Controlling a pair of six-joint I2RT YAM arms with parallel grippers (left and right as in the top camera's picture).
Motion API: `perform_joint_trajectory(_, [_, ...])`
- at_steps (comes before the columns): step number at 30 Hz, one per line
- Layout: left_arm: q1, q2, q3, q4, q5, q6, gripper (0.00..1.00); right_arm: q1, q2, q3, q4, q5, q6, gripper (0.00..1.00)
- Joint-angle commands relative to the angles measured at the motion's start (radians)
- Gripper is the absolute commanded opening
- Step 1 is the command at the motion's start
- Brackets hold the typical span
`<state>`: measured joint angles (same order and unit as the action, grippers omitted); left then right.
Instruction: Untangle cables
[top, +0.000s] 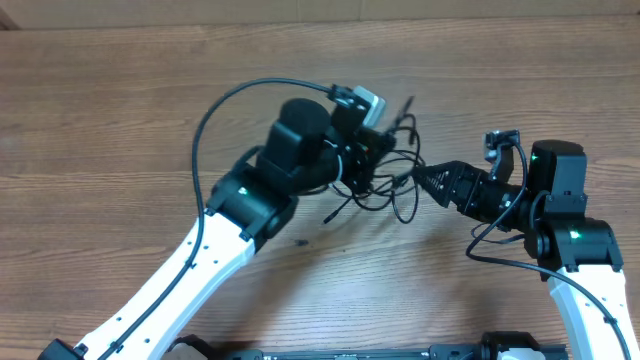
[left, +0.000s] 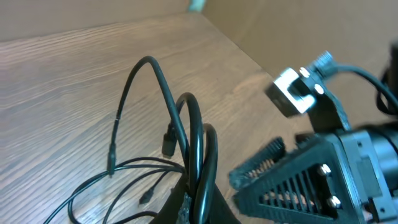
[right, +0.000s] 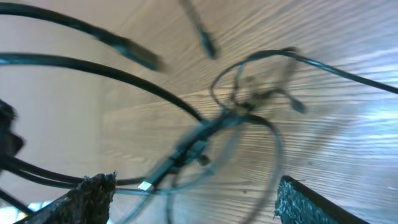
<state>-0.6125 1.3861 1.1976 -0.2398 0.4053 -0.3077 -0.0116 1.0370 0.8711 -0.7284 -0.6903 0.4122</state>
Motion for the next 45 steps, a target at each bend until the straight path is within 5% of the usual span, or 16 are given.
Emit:
perform_joint_trajectory(1, [0.064, -0.016, 0.017, 0.012, 0.013, -0.116, 0.04, -0.003, -0.009, 0.006, 0.000, 0.095, 0.034, 0.84])
perform_joint_trajectory(8, [0.147, -0.016, 0.017, 0.019, 0.023, -0.406, 0.04, -0.015, -0.009, 0.006, -0.001, 0.095, 0.033, 0.84])
perform_joint_trajectory(16, [0.154, -0.016, 0.017, 0.195, 0.172, -0.576, 0.04, -0.015, -0.009, 0.006, -0.016, 0.094, 0.033, 0.84])
perform_joint_trajectory(24, [0.154, -0.016, 0.017, 0.274, 0.333, -0.576, 0.04, -0.015, -0.009, 0.006, -0.014, 0.089, 0.033, 0.84])
perform_joint_trajectory(45, [0.094, -0.016, 0.017, 0.469, 0.369, -0.666, 0.04, -0.014, -0.008, 0.006, 0.001, -0.019, 0.032, 0.84])
